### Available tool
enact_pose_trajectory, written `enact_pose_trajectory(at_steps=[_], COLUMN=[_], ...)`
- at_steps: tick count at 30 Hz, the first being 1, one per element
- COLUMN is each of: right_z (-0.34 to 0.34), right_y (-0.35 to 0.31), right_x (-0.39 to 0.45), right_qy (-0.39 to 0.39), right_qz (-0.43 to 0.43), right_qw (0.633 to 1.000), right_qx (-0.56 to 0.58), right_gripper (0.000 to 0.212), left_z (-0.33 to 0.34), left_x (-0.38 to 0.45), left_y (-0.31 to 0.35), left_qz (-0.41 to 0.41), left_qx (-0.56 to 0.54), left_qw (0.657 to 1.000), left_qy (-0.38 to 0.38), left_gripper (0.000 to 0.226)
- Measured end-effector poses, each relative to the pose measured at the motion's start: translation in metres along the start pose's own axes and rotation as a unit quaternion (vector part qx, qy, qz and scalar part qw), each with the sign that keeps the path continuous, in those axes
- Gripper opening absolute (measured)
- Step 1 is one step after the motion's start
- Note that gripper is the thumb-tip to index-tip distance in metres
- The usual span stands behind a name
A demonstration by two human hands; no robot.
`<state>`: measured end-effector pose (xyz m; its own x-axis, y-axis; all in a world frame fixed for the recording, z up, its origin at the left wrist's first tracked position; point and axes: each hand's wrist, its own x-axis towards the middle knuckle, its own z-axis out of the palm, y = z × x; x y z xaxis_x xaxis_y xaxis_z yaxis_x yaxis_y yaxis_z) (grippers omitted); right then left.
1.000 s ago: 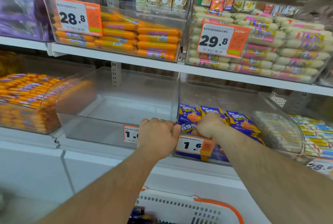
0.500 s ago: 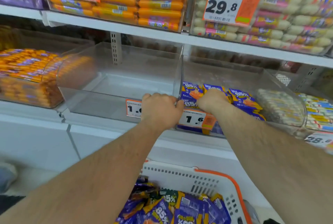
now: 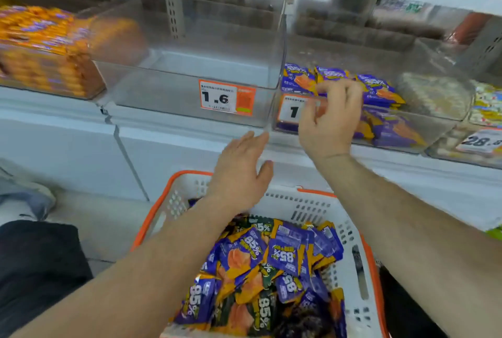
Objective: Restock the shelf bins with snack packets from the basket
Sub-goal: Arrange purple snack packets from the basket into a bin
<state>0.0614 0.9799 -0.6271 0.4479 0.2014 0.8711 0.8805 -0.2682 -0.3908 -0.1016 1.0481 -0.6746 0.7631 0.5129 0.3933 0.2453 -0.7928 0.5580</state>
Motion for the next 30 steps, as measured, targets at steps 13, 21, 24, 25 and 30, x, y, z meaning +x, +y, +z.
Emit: enact_pose_trajectory(at_steps=[13, 21, 24, 25, 30], right_z=[-0.017, -0.030, -0.037, -0.039, -0.046], right_y=[0.056, 0.064, 0.050, 0.045, 0.028], right_x=[-0.247, -0.270, -0.257, -0.248, -0.189], right_qy=[-0.756, -0.752, -0.773, -0.777, -0.721], right_qz=[0.137, 0.097, 0.079, 0.072, 0.066], right_qw=[0.586, 0.602, 0.589, 0.586, 0.655], right_qx=[-0.258, -0.250, -0.223, -0.216, -0.215], right_gripper=[0.076, 0.083, 0.050, 0.036, 0.005], left_z=[0.057, 0.073, 0.073, 0.074, 0.071], left_x=[-0.081, -0.084, -0.086, -0.087, -0.087], left_y=[-0.037, -0.042, -0.040, -0.038, -0.025], left_qz=[-0.260, -0.274, -0.282, -0.285, -0.303], left_qx=[-0.100, -0.051, -0.056, -0.066, -0.130], left_qw=[0.929, 0.911, 0.908, 0.907, 0.903], left_qy=[-0.242, -0.304, -0.306, -0.303, -0.274], left_gripper=[0.040, 0.035, 0.033, 0.033, 0.038])
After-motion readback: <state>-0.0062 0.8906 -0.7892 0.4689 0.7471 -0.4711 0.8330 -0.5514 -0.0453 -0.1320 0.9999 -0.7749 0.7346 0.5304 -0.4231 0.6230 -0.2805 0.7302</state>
